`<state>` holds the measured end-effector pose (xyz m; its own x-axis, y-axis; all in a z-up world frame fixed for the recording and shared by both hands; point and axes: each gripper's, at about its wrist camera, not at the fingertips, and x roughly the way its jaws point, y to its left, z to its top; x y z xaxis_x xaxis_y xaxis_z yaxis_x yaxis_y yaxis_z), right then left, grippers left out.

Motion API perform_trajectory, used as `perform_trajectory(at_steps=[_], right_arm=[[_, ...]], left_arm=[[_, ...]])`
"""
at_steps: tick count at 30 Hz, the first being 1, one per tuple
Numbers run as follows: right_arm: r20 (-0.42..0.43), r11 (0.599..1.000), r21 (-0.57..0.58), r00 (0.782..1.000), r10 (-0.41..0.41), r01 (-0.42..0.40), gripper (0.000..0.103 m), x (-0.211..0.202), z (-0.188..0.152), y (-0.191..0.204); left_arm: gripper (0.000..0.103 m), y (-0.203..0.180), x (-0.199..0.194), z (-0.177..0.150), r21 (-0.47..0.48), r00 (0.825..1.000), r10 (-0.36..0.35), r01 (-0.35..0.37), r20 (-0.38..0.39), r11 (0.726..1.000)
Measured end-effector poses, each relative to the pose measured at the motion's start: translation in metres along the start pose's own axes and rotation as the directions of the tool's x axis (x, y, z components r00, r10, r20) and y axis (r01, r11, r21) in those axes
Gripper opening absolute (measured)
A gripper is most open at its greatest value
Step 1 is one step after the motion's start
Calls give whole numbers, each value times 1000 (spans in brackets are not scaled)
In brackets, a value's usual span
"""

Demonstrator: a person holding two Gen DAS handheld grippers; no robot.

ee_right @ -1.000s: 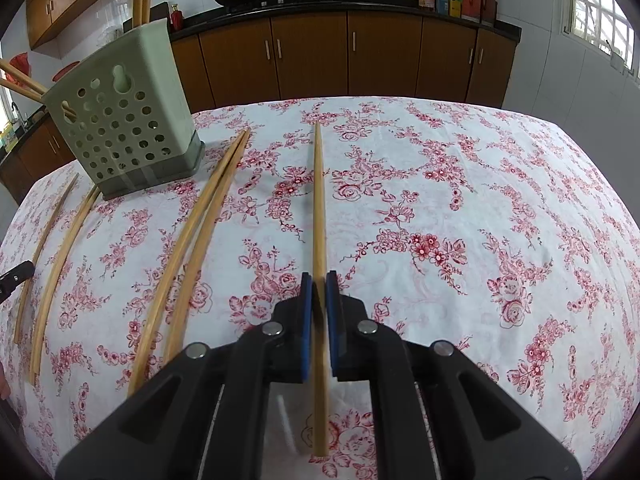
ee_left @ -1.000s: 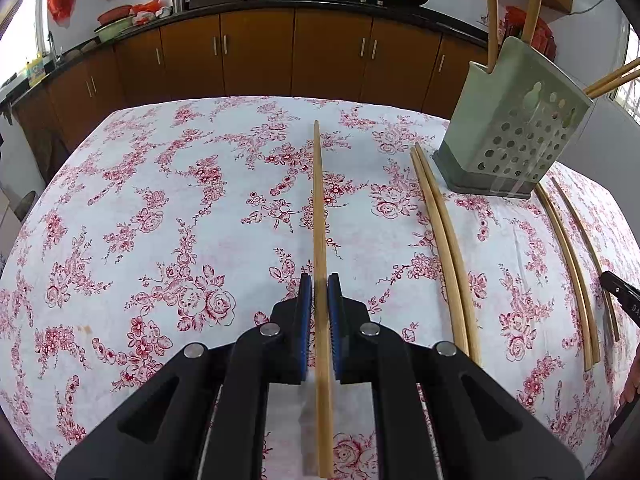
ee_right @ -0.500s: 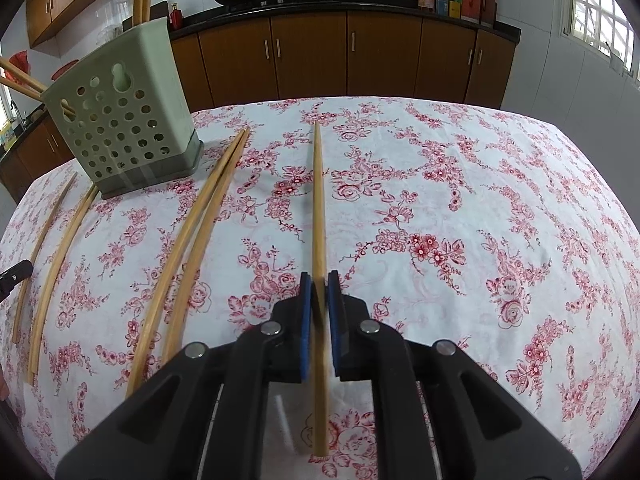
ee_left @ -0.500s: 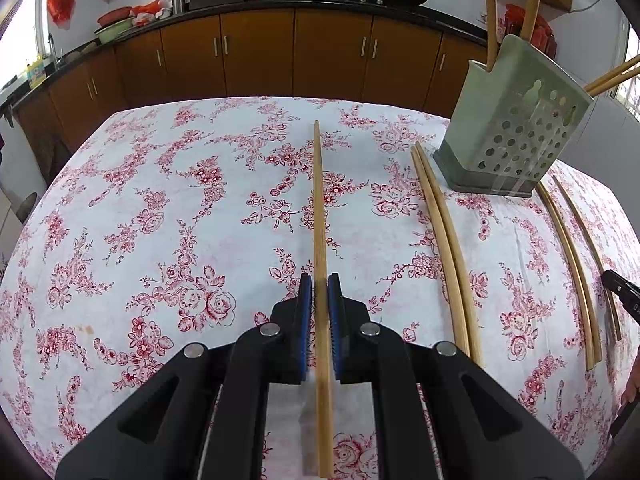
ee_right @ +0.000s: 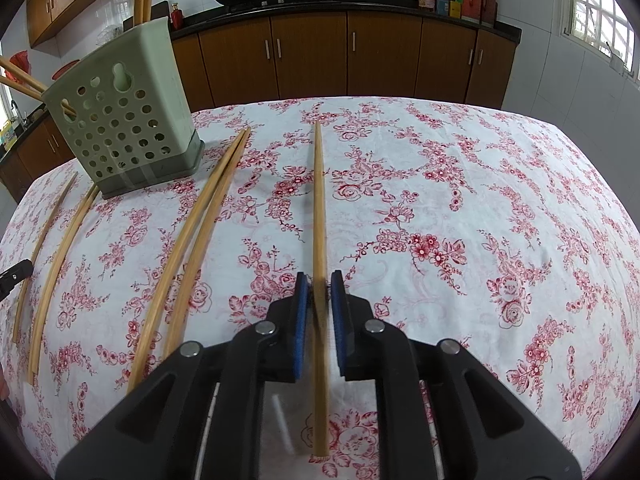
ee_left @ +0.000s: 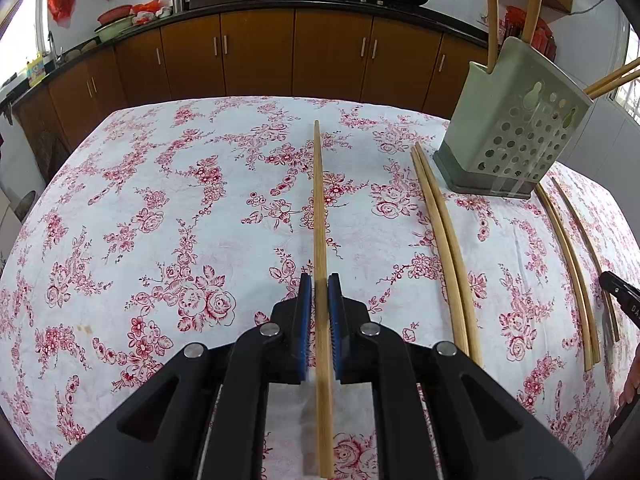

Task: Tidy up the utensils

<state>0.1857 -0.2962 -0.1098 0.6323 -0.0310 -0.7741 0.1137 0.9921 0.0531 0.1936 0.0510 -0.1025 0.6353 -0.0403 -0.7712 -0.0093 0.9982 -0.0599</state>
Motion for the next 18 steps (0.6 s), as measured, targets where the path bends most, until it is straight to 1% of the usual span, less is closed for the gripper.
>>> perform_trajectory(at_steps=[4,8,14,15,16,18], right_arm=[[0,1000,9,1000,14,-14,15,0,0,-2],[0,1000,-3,1000,8,-8,15,-4,-4,0],[-1,1000,4,1000,30,-30,15,-13,-13,-2],[-1,999,6,999,34,-34,13,-14,-15,-3],[-1,999,8,999,35,-35,8,-15,-16,-3],[-1,999,10,999,37,-37,8,-18,-17,-6]], left_arm=[[14,-1,-1,-1,2,1000,-18,18,1,1000],[17,-7,-10,-11,59,1000,-3,3,-5,998],[17,-6,-22,-26,66,1000,-5,6,-8,998],[17,-7,-24,-29,67,1000,-2,3,-8,998],[17,-6,-24,-29,68,1000,-2,2,-9,998],[9,-6,-25,-31,75,1000,11,-10,-8,997]])
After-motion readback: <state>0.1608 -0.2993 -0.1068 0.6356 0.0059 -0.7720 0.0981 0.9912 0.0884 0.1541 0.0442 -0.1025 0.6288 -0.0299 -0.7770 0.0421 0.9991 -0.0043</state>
